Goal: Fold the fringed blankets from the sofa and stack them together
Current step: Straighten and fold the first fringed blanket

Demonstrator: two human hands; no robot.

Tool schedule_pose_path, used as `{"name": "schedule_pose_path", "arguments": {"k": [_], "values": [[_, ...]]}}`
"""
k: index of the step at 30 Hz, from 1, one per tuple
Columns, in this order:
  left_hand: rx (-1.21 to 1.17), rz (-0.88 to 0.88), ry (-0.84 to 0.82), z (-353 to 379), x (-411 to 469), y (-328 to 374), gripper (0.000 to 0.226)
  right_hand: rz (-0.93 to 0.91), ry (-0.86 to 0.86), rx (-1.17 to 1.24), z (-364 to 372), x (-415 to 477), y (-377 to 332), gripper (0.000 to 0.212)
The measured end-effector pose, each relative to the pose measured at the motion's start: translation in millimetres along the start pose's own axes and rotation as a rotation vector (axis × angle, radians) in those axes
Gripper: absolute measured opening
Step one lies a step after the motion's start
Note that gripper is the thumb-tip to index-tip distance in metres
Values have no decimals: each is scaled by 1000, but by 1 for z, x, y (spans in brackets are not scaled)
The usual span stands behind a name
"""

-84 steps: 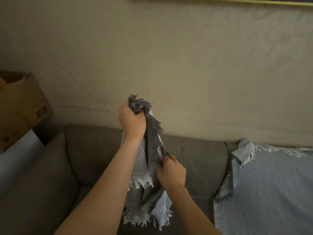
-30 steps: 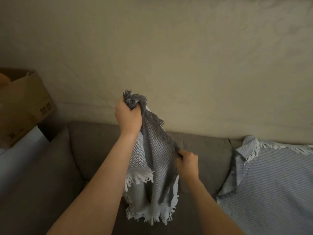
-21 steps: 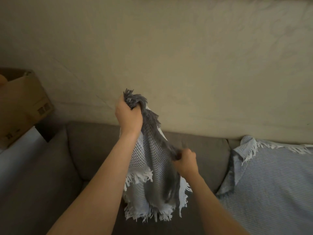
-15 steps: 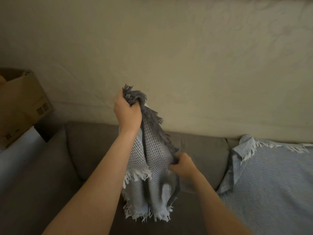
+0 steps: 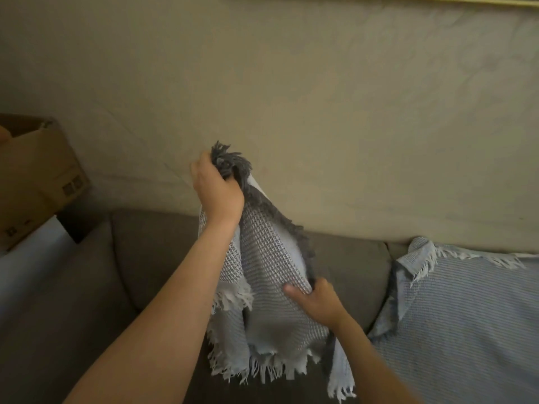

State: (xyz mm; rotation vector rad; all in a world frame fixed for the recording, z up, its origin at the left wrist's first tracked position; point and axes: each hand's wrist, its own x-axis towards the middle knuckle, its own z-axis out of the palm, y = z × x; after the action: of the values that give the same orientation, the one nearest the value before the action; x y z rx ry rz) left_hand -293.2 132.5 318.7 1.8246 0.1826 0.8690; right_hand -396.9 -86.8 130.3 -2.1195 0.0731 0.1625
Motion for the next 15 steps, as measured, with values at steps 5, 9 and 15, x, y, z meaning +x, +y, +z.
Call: {"name": "schedule_pose_path", "arguments": {"k": [5, 9, 15], "values": [[90, 83, -25, -12, -13, 0, 28, 271, 133, -452, -52, 42, 0, 38], [149, 94, -64, -19, -10, -11, 32, 201, 611, 58, -103, 41, -74, 33], [230, 211, -93, -30, -15, -6, 33, -388, 1092, 234, -106, -3, -161, 39]]}}
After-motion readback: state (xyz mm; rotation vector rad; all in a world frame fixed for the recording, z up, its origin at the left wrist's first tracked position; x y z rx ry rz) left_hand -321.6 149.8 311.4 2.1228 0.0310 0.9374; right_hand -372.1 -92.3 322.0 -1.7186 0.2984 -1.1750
